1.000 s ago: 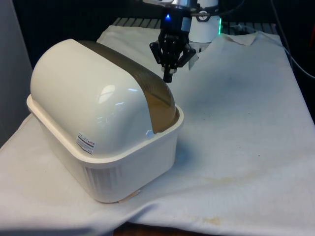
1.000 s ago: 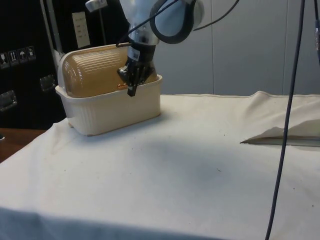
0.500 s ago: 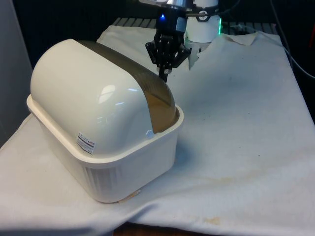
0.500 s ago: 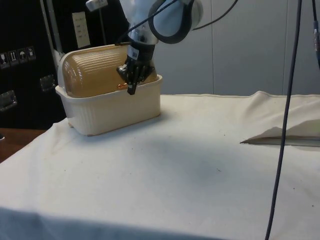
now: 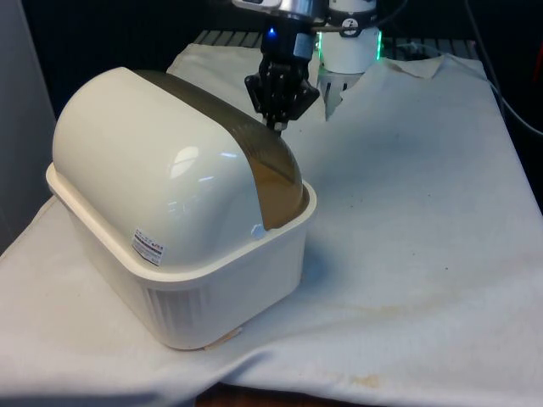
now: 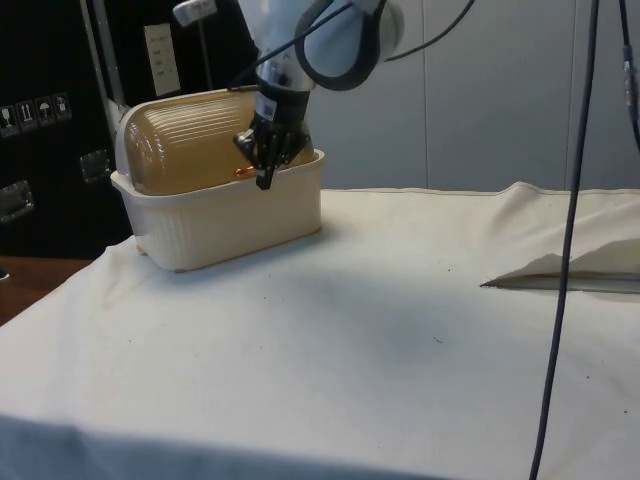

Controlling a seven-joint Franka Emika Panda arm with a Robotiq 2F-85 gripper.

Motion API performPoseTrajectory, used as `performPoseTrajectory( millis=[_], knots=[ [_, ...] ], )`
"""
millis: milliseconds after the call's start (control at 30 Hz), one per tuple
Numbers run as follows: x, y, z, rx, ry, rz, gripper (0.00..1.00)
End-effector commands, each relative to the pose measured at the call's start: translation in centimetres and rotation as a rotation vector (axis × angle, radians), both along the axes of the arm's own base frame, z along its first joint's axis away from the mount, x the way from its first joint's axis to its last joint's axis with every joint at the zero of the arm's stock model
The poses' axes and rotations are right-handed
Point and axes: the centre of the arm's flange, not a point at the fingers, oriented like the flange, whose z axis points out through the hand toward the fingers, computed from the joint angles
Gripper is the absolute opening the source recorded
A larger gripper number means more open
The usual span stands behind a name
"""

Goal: Open the lid, then close it.

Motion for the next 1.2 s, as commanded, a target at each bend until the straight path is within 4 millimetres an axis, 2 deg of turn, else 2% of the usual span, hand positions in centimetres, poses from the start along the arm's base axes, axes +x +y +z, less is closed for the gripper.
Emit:
performPoseTrajectory(
  millis=[0, 200, 233, 400, 567, 833, 867, 900, 1133, 1167],
  knots=[
    [0.3, -0.5, -0.2, -0.008, -0.012, -0.018, 0.0],
    [0.5, -0.8, -0.4, -0.001, -0.012, -0.046, 0.0],
    [0.4, -0.4, -0.3, 0.006, -0.003, -0.034, 0.0],
    [0.7, -1.1, -0.2, 0.004, -0.018, -0.071, 0.0],
    [0.8, -0.9, 0.1, 0.017, -0.02, -0.078, 0.0],
    [1.3, -1.6, 0.3, 0.022, -0.041, -0.127, 0.0],
    [1.1, -1.1, 0.3, 0.029, -0.033, -0.111, 0.0],
    [1.4, -1.6, 0.3, 0.024, -0.042, -0.131, 0.0],
    [1.4, -1.3, 0.5, 0.039, -0.043, -0.141, 0.0],
    [1.7, -1.7, 0.4, 0.034, -0.056, -0.163, 0.0]
  ],
)
